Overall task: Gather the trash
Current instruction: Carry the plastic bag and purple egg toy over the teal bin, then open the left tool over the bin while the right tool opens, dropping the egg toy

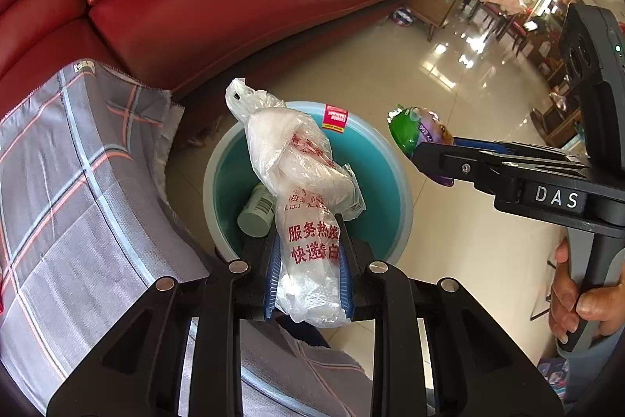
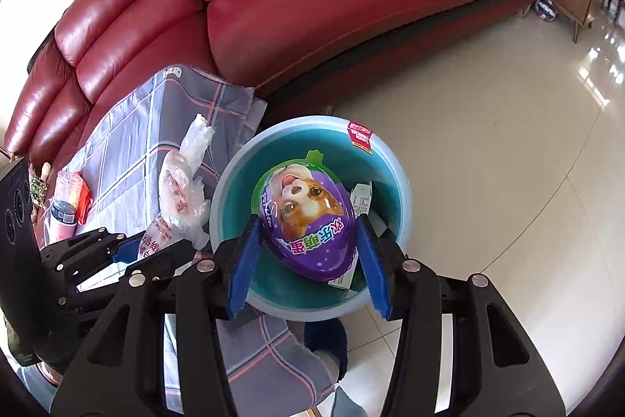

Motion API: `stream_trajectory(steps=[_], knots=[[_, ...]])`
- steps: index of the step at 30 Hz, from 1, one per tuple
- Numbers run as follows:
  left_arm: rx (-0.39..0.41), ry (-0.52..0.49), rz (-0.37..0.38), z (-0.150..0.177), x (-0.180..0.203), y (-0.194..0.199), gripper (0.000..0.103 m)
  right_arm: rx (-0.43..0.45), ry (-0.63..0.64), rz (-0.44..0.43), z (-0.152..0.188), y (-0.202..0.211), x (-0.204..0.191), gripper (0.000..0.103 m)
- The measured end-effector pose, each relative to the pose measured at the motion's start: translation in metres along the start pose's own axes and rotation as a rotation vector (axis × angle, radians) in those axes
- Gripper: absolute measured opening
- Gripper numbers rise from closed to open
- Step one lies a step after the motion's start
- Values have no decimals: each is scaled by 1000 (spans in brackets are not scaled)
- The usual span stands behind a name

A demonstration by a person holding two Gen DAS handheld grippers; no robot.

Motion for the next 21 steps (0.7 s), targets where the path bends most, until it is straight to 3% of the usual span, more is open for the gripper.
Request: stream_trajectory(steps=[8, 10, 12, 14, 21], knots=[[-7, 9, 13, -2, 2, -6, 28, -4, 2, 9, -3, 0, 2, 47], [-7, 15, 10, -4, 1, -8, 47, -4, 1, 10, -4, 0, 3, 47], [7, 15, -18, -6, -3, -6, 77, -3, 4, 11, -5, 0, 2, 47], [30, 17, -47, -9, -8, -2, 90, -6, 9, 10, -5, -1, 1, 47], [29, 61, -93, -2, -29, 9, 98, -19, 24, 3, -4, -6, -8, 47]])
Point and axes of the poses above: each gripper's, at about its wrist camera, not at the fingertips, and y roughly against the way its jaws point, x to its right, z to its underside, the point moved 6 cm from there along -y, roughly the way its jaws point, and after that the axes turned 14 degrees about x, right-handed, at the moved point
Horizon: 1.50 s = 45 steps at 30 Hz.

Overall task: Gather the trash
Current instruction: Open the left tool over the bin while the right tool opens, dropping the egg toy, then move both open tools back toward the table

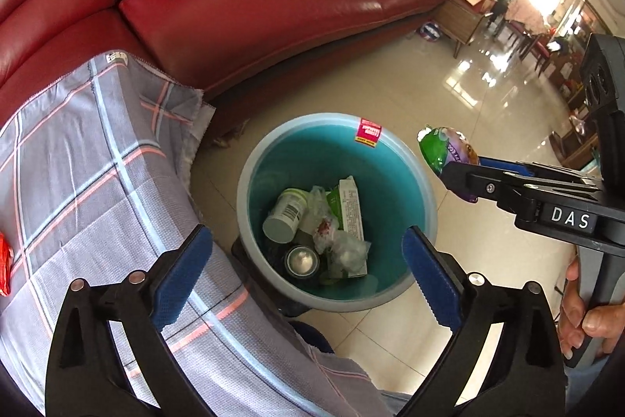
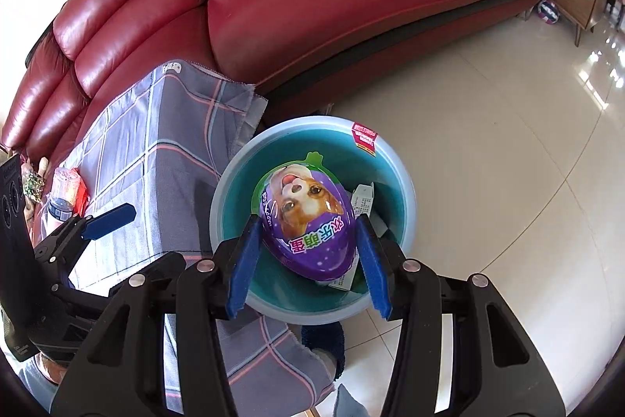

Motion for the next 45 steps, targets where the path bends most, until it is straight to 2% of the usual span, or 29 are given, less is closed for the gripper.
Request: stream_trajectory(steps=[14, 15, 16, 17, 20, 22, 26, 35, 45], knots=[[-13, 18, -42, 13, -24, 10, 98, -44, 39, -3, 2, -15, -22, 48], [-12, 18, -43, 13, -24, 10, 98, -45, 39, 0, 2, -16, -23, 54], [-12, 18, -42, 13, -24, 11, 98, -44, 38, 3, 2, -16, -23, 69], [-12, 18, -42, 13, -25, 11, 98, -43, 31, 1, 2, -16, -23, 75], [-12, 21, -43, 14, -26, 12, 98, -55, 17, 8, 4, -19, -22, 79], [-13, 24, -43, 14, -29, 13, 98, -70, 9, 18, 6, -21, -21, 86], [-15, 29, -45, 16, -32, 15, 98, -98, 5, 51, 12, -24, -20, 90], [-15, 37, -44, 23, -34, 22, 98, -120, 23, 83, 21, -23, -25, 91], [11, 39, -45, 25, -37, 40, 99, -104, 63, 102, 25, -9, -41, 95]])
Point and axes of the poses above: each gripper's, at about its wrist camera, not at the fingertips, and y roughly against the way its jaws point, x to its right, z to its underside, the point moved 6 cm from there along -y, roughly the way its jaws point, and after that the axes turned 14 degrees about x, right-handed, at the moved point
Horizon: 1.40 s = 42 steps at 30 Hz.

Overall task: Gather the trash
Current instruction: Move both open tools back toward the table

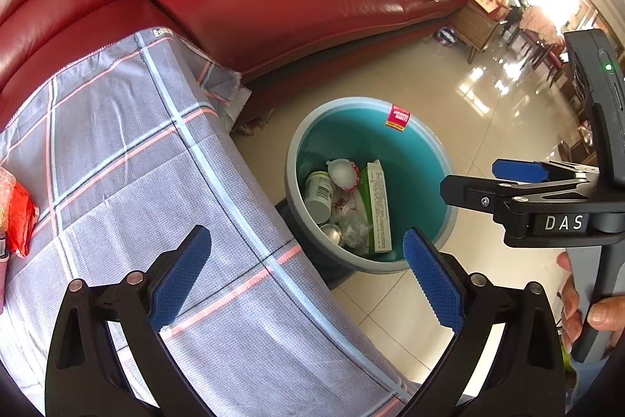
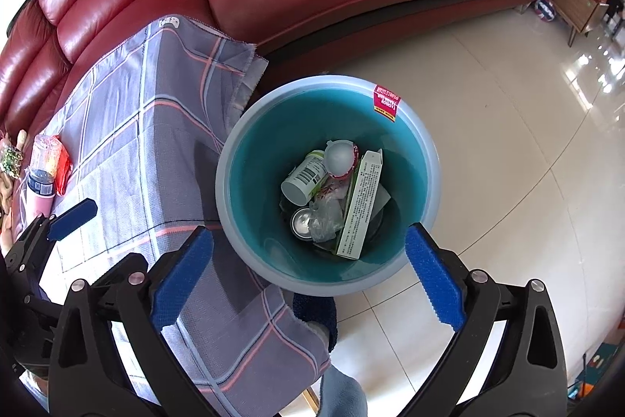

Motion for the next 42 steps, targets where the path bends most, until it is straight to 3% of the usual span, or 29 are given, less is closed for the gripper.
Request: stream_trajectory(steps=[9, 19, 32, 42], knots=[[33, 28, -14, 6, -16, 24, 99, 2, 22, -9, 6, 13, -24, 95], [67, 83, -49, 17, -52, 57, 99, -3, 81, -48, 11, 17, -81, 95], [102, 218, -155, 52, -142, 110, 99, -49, 214, -146, 27, 6, -200, 95], [99, 257, -324, 81, -243, 153, 99, -83, 311, -183, 36, -4, -273, 95]])
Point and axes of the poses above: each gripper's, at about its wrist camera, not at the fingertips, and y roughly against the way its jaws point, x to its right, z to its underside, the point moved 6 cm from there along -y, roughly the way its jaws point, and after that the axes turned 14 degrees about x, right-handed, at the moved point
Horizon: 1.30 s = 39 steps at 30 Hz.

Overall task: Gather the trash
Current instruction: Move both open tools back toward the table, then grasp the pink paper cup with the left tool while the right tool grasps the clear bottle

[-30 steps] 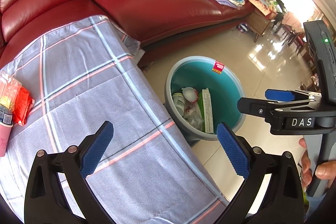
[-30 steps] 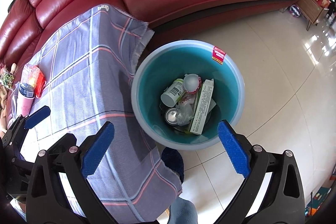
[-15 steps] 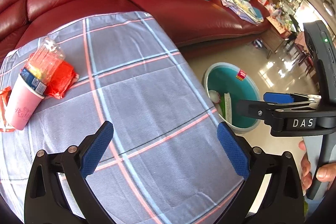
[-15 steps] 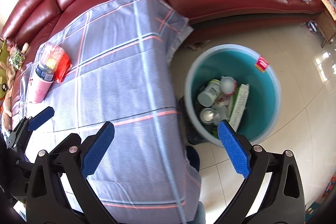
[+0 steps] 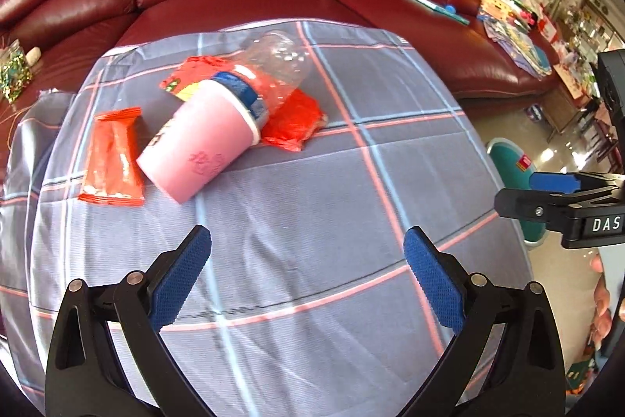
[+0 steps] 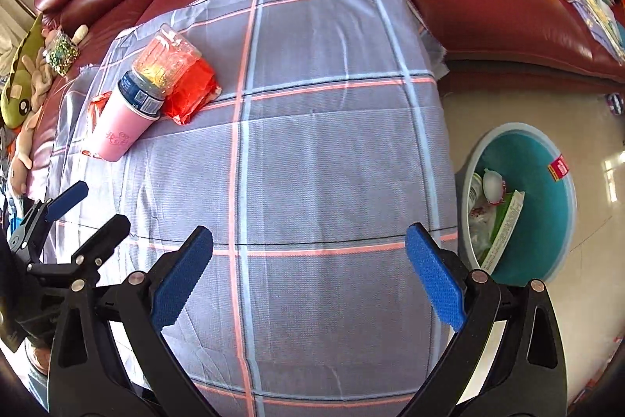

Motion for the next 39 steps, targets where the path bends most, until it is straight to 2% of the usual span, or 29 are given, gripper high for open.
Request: stream_trajectory(steps=[4, 12, 18, 29, 31, 34, 39], knots=[[1, -23, -68, -4, -37, -2, 99, -11, 28, -3, -6, -10, -18, 95], [-1, -33, -94, -18, -85, -18, 99, -50, 39, -3, -15, -33, -38, 95], [-17, -65, -78, -23, -91, -35, 99, -76, 19, -14, -25, -49, -46, 95], [-55, -207, -27, -20, -76, -69, 99, -86, 16, -15, -37, -65, -58, 95], [-53, -221, -19, -17, -73, -72, 94, -87, 18, -14, -37, -65, -58, 95], [-54, -219, -20, -13, -73, -73, 68, -90, 16, -18, -36, -65, -59, 95], [-52, -148, 26, -6, -70, -59, 60, -89, 19, -31, -31, -61, -60, 95]])
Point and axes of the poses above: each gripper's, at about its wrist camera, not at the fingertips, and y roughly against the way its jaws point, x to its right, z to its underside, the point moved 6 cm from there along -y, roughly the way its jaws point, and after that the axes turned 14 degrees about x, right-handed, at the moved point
